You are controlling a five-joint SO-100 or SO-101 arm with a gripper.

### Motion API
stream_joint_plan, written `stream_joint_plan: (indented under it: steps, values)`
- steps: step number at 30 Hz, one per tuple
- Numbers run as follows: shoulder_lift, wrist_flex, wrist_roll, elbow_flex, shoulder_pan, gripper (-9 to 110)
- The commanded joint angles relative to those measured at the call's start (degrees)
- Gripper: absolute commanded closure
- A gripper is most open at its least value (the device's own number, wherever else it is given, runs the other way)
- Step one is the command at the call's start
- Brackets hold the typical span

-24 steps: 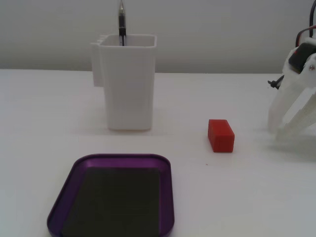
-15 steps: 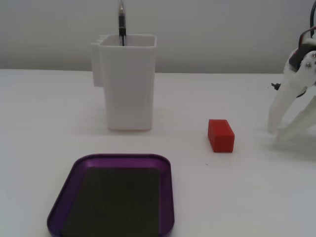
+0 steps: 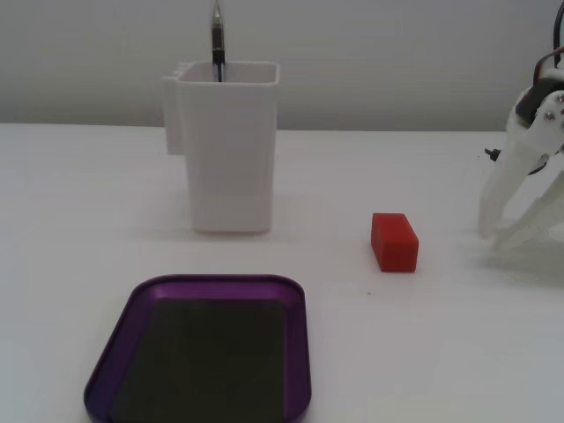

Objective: Pick up the red cube and place it in the box.

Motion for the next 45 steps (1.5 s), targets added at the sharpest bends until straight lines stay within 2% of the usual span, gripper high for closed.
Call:
stream_joint_plan:
  steps: [1, 5, 10, 15, 19, 22, 25, 31, 36, 41, 45]
  values:
    - [5.4, -3.2, -0.6, 0.1, 0.6, 102]
    - [5.4, -5.3, -4.7, -0.4, 0.6, 102]
    - [5.4, -10.7, -4.7, -3.9, 0.7, 102]
    - [5.1, -10.8, -5.2, -9.4, 0.7, 101]
    - [1.1, -9.5, -4.8, -12.8, 2.8, 93]
    - [-8.4, -8.8, -5.0, -19.2, 8.0, 86]
    - [-22.5, -7.0, -5.2, -28.7, 10.4, 84]
    - [-53.8, 5.6, -5.4, -53.5, 9.4, 83]
    - [-75.1, 14.7, -5.4, -71.5, 3.3, 83]
    - [-88.4, 16.1, -5.6, -80.0, -1.7, 83]
    - [-93.6, 15.3, -5.8, -80.1, -1.7, 83]
